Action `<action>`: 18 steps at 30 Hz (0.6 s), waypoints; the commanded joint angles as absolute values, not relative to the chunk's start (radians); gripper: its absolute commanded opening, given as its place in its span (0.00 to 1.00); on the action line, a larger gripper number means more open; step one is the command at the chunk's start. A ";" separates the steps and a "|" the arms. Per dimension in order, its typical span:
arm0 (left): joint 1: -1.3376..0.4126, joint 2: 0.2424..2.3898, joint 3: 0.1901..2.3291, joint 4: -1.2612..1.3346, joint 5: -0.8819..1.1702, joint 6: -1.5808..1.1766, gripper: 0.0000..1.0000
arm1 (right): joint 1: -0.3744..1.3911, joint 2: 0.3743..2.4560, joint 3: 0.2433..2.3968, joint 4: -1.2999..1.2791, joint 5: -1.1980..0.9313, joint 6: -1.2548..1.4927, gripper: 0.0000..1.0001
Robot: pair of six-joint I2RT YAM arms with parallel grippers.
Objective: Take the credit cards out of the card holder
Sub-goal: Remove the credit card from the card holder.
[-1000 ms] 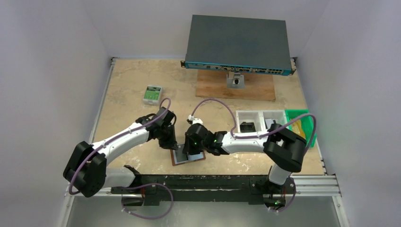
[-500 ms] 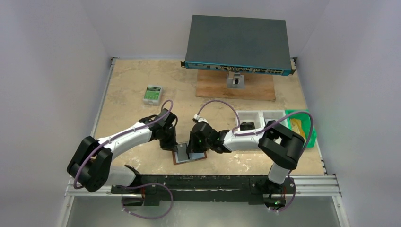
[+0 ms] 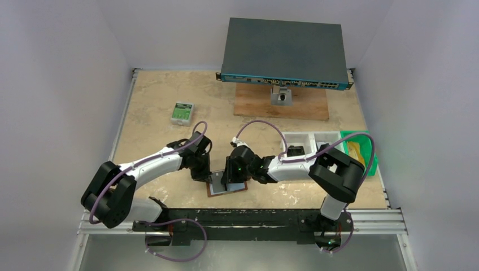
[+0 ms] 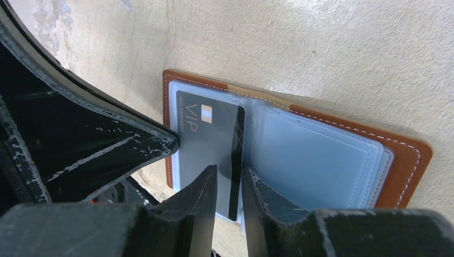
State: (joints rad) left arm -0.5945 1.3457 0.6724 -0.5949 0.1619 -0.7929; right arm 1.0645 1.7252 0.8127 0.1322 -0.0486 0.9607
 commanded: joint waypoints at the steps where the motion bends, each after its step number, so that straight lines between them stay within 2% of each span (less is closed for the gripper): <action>1: -0.591 1.361 0.672 -0.558 0.180 -0.796 0.00 | 1.050 1.707 0.794 0.153 -0.089 0.962 0.25; 18: -0.622 1.498 0.687 -0.555 0.143 -0.880 0.00 | 0.961 1.763 0.639 0.546 -0.373 1.058 0.28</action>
